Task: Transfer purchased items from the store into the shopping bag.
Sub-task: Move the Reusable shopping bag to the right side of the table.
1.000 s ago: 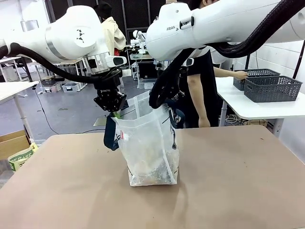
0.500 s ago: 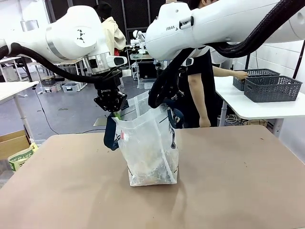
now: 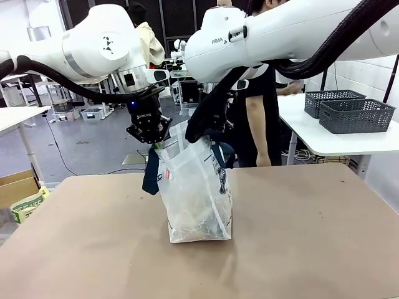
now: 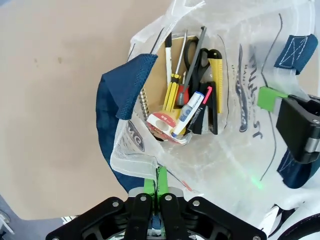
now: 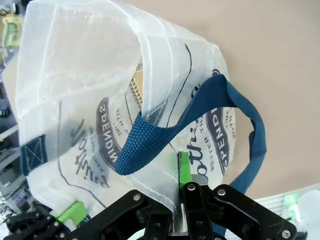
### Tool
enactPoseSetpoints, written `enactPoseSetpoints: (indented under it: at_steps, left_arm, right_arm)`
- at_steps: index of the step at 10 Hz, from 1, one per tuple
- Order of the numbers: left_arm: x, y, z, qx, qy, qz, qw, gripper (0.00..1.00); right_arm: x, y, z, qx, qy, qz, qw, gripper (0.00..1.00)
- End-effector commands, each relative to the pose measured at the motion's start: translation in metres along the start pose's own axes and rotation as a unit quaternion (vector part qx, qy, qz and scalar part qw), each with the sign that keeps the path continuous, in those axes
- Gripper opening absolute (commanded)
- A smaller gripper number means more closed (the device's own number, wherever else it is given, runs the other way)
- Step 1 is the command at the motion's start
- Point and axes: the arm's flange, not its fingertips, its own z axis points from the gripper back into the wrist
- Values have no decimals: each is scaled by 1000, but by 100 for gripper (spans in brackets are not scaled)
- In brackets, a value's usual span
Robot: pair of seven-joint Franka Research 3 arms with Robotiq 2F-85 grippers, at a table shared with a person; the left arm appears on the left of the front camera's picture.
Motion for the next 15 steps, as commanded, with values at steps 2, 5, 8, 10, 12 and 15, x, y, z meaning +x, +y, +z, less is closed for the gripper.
enactPoseSetpoints:
  at_steps: [2, 5, 8, 10, 12, 15]
  left_arm:
    - [0, 0, 0, 0, 0, 0, 1000, 0]
    - [4, -12, -7, -20, -2, 25, 999, 0]
    - [6, -30, -11, -50, 0, 7, 999, 0]
    - [3, -29, -15, -58, 5, -5, 998, 0]
    - [-1, -26, -15, -95, 16, -10, 995, 39]
    - [-12, -16, -15, -131, 19, -21, 991, 98]
  right_arm:
    - [10, 7, 5, -11, -6, -38, 999, 0]
    - [6, 6, -2, 10, 10, -24, 1000, 0]
    - [6, 21, -7, 24, 24, -31, 999, 0]
    - [5, 24, -8, 24, 24, -32, 999, 0]
    - [7, 24, -9, 24, 23, -40, 999, 0]
    - [8, 25, -10, 24, 24, -44, 998, 0]
